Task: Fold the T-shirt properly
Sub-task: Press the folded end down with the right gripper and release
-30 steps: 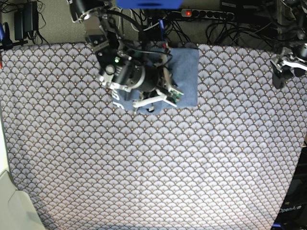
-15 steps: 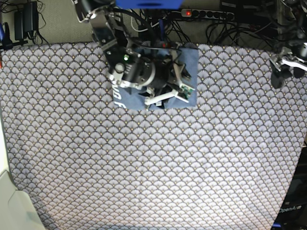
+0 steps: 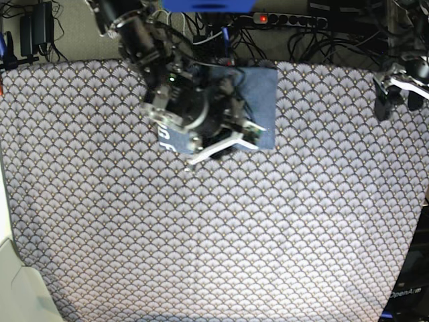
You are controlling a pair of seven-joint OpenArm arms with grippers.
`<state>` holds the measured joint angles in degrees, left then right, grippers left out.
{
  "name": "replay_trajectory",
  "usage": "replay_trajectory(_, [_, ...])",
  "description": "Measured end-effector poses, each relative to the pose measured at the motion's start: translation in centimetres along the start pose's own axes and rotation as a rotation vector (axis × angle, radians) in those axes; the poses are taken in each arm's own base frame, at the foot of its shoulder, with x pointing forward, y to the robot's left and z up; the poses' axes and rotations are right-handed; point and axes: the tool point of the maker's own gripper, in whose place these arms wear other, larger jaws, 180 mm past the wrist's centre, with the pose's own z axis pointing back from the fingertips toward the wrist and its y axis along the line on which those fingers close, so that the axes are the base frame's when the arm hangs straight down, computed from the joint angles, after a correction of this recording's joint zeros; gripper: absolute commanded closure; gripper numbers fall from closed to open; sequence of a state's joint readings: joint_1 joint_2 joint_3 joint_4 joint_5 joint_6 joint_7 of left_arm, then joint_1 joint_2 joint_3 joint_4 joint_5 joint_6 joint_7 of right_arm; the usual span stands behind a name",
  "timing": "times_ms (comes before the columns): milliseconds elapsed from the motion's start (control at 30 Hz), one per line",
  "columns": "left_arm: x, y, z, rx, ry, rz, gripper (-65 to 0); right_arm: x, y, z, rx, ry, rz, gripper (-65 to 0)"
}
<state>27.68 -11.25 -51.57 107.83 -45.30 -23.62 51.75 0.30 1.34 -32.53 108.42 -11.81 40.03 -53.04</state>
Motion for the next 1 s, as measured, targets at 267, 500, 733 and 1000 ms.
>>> replay_trajectory(267, [-0.9,0.6,-0.3,0.009,0.020,0.028,-62.4,0.1,-0.6,1.8,-0.083,0.007,0.035,-26.5])
replay_trajectory(500, [-0.8,0.6,-0.3,0.008,0.015,0.029,-62.4,-0.6,0.1,1.9,-0.068,0.018,0.035,-26.2])
replay_trajectory(733, [-0.8,0.6,-0.3,0.008,0.015,0.028,-62.4,-0.6,-4.3,2.5,-0.171,0.015,0.029,-26.2])
replay_trajectory(1000, [-0.8,0.6,-0.3,0.010,0.016,0.027,-62.4,-2.6,-13.0,5.4,-0.387,0.048,-0.058,-26.1])
